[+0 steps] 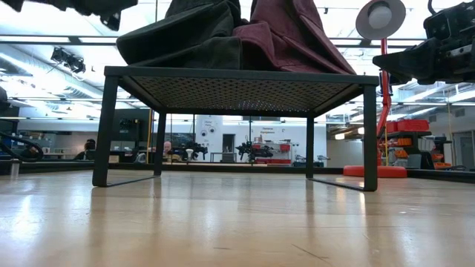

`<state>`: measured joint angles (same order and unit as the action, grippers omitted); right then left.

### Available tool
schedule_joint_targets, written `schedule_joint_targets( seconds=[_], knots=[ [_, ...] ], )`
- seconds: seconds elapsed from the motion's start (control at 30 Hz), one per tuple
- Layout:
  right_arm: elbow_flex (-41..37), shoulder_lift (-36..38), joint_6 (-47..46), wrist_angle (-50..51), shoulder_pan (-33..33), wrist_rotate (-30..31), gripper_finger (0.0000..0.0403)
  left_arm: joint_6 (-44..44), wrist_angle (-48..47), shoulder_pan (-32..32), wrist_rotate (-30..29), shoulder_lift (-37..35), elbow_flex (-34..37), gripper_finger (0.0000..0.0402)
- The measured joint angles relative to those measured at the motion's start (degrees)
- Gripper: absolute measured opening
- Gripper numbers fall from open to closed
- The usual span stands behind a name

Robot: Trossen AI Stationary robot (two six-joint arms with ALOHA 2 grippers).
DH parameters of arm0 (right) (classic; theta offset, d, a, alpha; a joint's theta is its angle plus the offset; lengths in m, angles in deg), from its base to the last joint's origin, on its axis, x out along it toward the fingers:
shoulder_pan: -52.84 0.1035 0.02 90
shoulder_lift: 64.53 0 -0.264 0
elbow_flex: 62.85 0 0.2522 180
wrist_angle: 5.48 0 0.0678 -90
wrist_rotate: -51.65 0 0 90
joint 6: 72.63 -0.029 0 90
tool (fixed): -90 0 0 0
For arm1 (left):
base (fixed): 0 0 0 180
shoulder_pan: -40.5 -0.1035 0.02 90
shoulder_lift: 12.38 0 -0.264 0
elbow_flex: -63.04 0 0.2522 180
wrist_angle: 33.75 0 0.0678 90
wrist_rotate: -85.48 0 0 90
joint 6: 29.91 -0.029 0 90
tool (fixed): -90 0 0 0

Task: Pick & Place hat
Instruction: Return to Home Position

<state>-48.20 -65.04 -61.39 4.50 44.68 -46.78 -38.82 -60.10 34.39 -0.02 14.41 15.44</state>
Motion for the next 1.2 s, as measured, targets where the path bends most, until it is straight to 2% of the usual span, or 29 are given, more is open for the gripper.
schedule_joint_targets(
  seconds=[0.27,0.5,0.8,1.2],
  knots=[
    [0.00,0.00,-0.02,0.00,0.02,-0.02,0.0004,5.17,9.59,-0.02,5.08,-9.03,12.25,0.0001],
    [0.00,0.00,-0.02,0.00,0.01,-0.01,0.0004,5.58,13.23,0.10,7.63,-13.93,19.30,0.0001],
    [0.00,0.02,-0.02,0.00,0.00,0.00,0.0004,5.38,19.88,5.27,6.20,-17.61,27.41,0.0000],
    [0.00,0.02,-0.02,0.00,0.00,-0.02,0.0004,5.25,21.35,8.63,4.60,-18.01,32.45,0.0000]
  ],
)
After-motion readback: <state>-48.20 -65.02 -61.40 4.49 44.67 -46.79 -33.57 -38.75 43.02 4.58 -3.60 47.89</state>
